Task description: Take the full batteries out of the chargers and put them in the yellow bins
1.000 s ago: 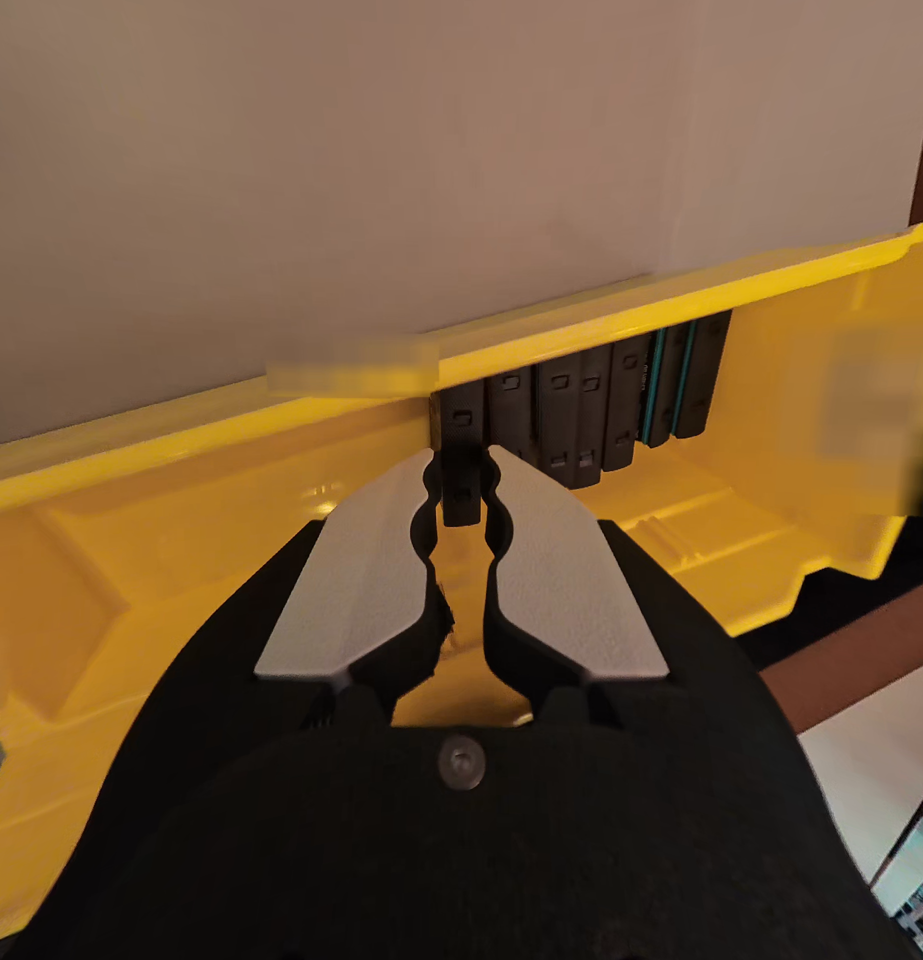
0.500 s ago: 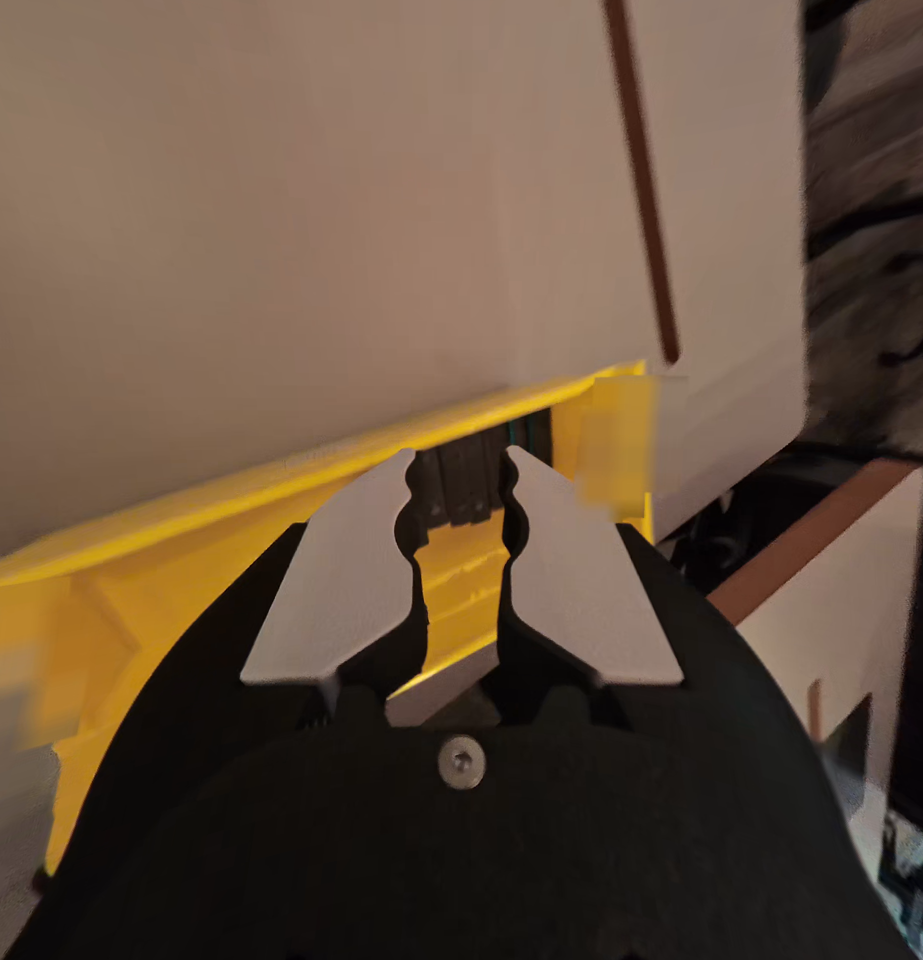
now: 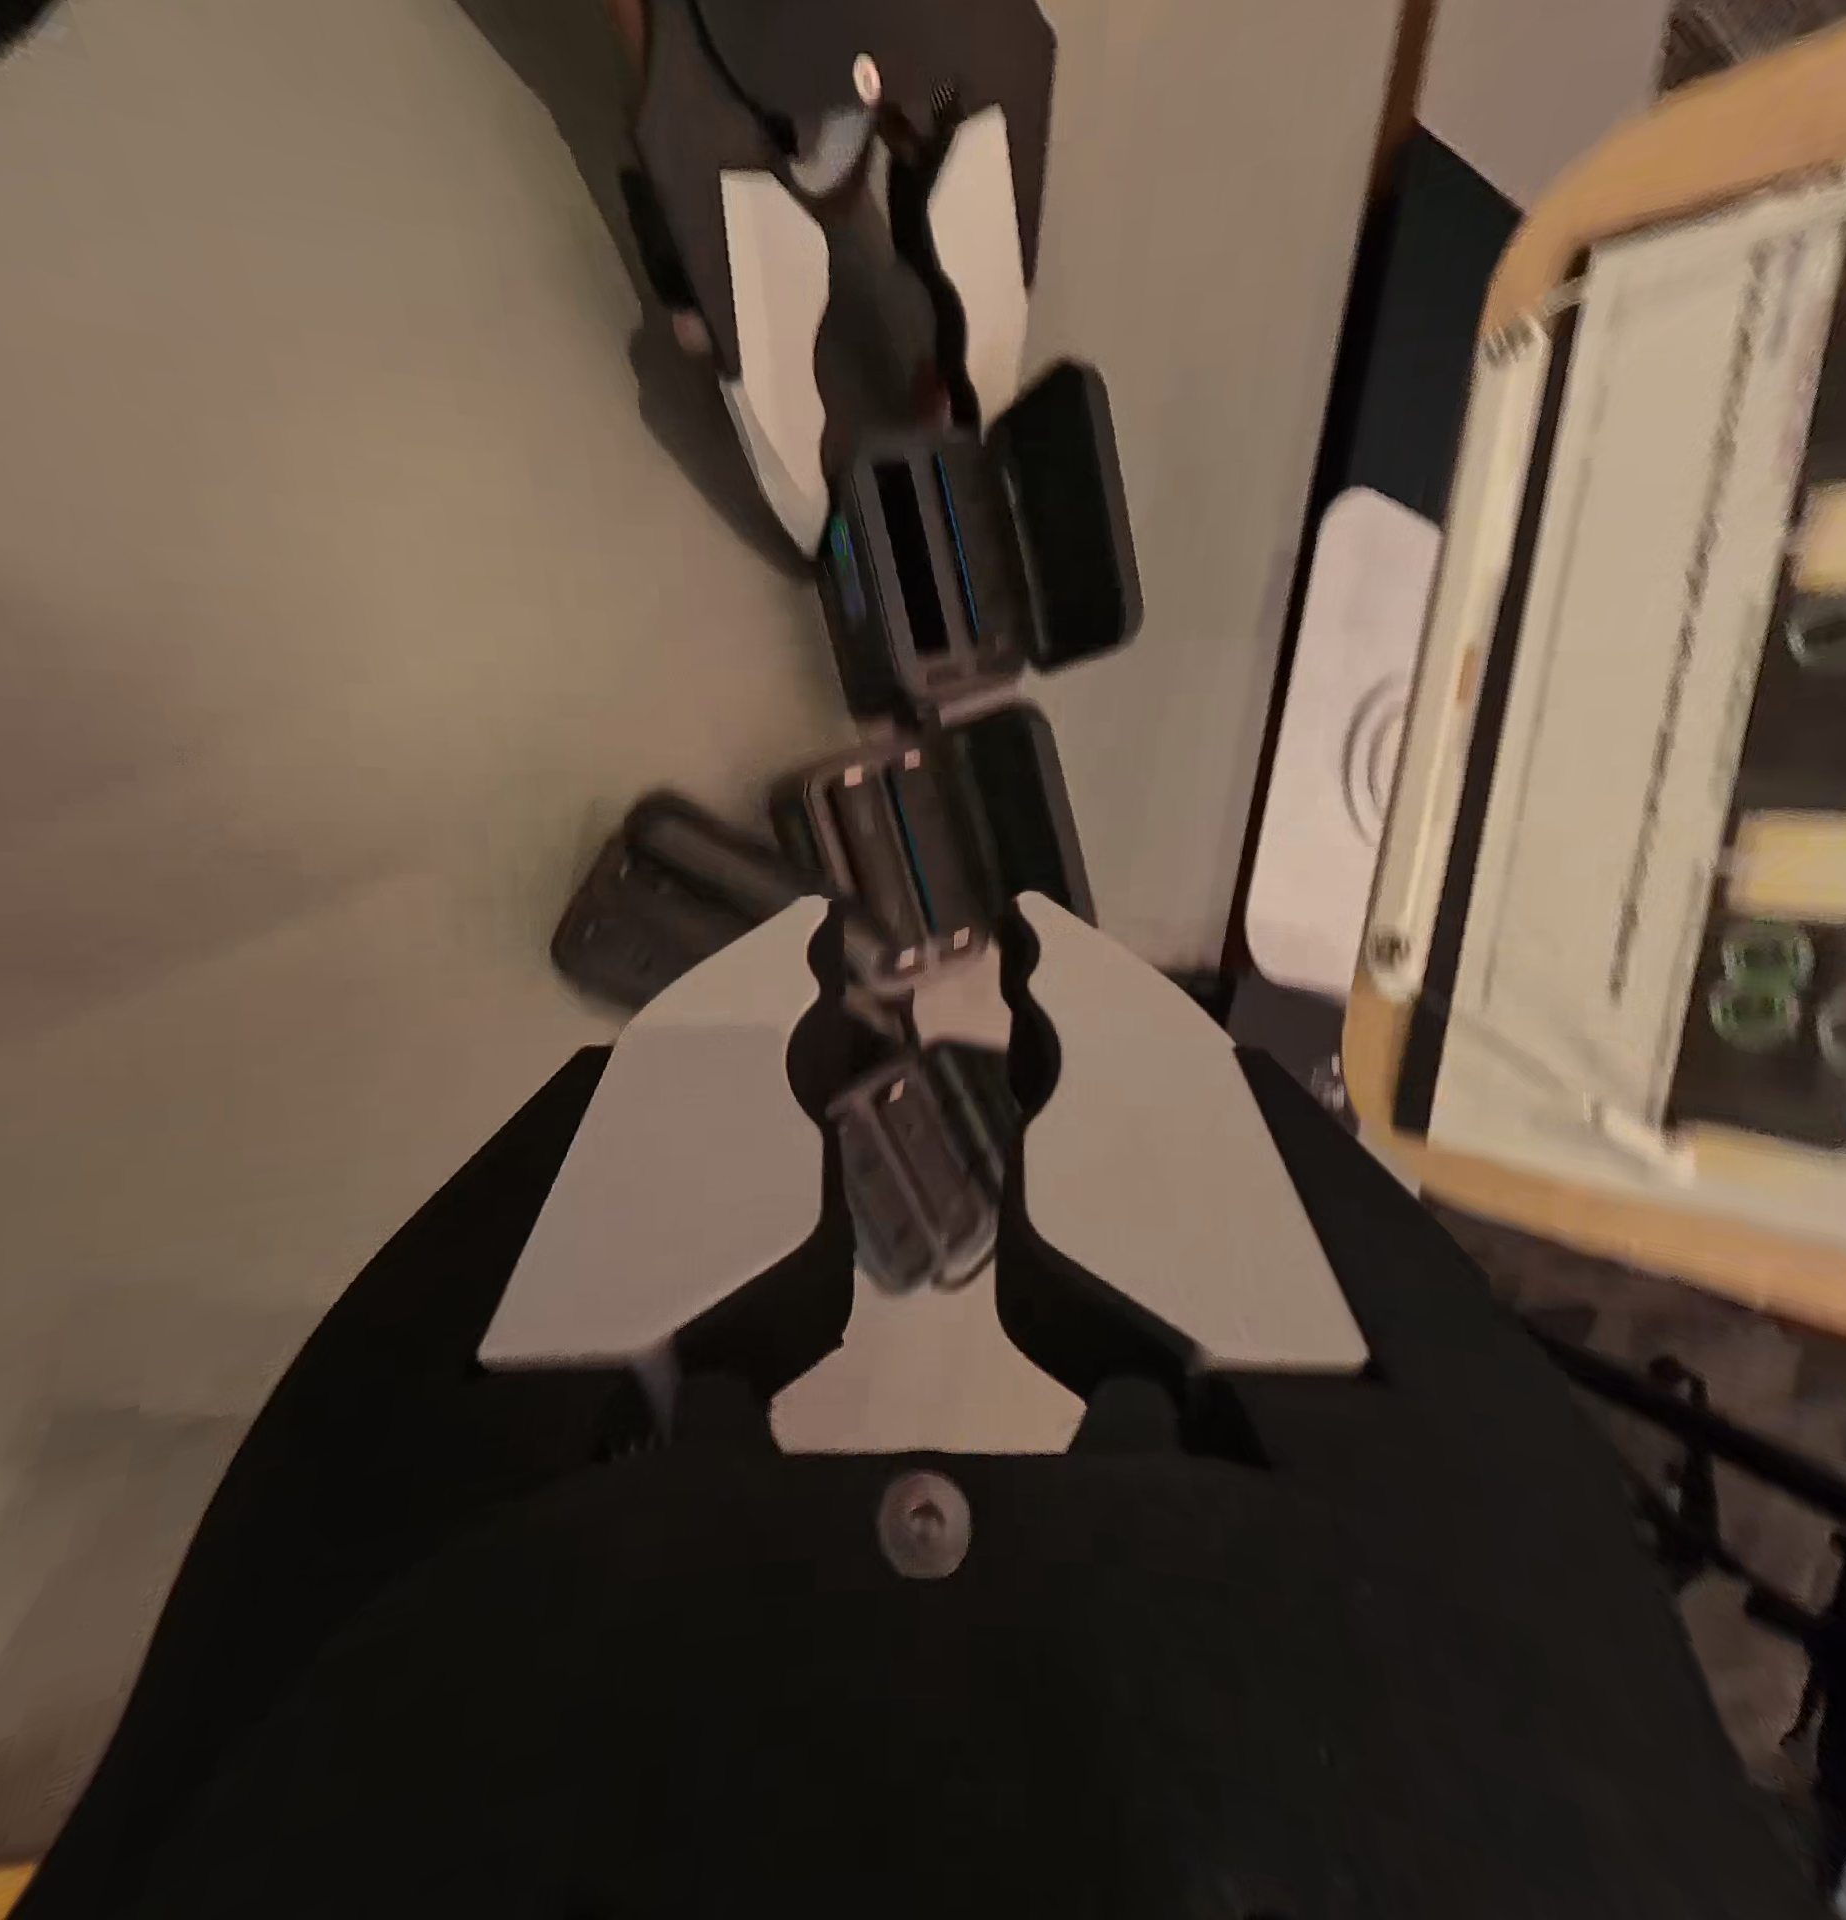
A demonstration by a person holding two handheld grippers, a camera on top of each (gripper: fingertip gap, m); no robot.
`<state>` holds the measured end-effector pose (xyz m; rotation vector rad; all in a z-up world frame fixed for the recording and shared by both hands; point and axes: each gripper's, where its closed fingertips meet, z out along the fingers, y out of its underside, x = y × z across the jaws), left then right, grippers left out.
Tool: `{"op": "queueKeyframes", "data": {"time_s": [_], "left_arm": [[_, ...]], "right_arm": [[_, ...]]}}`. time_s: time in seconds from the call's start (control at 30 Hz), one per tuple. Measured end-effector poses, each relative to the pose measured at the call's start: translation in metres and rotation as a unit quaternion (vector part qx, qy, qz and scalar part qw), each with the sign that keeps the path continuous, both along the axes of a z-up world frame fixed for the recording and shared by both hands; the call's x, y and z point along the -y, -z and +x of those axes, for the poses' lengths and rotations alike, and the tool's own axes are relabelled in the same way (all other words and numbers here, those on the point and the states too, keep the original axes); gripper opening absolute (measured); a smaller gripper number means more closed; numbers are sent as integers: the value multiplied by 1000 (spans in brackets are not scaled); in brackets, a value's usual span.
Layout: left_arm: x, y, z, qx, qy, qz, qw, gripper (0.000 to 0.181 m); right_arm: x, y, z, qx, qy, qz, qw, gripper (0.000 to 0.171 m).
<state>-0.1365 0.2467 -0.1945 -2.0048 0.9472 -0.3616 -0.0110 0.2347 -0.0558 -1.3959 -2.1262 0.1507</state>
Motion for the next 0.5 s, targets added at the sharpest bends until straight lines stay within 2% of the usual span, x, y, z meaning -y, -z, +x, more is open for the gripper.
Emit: {"op": "queueKeyframes", "data": {"time_s": [0.1, 0.23, 0.5], "left_arm": [[0, 1, 0, -4, -2, 0, 1000, 57], [0, 1, 2, -5, -2, 1, 1000, 55], [0, 1, 1, -4, -1, -4, 1000, 54]], "right_arm": [[-1, 20, -48, 24, -39, -12, 999, 29], [-8, 51, -88, 72, -63, -26, 995, 30], [-21, 91, -119, 126, -80, -49, 988, 26]]}}
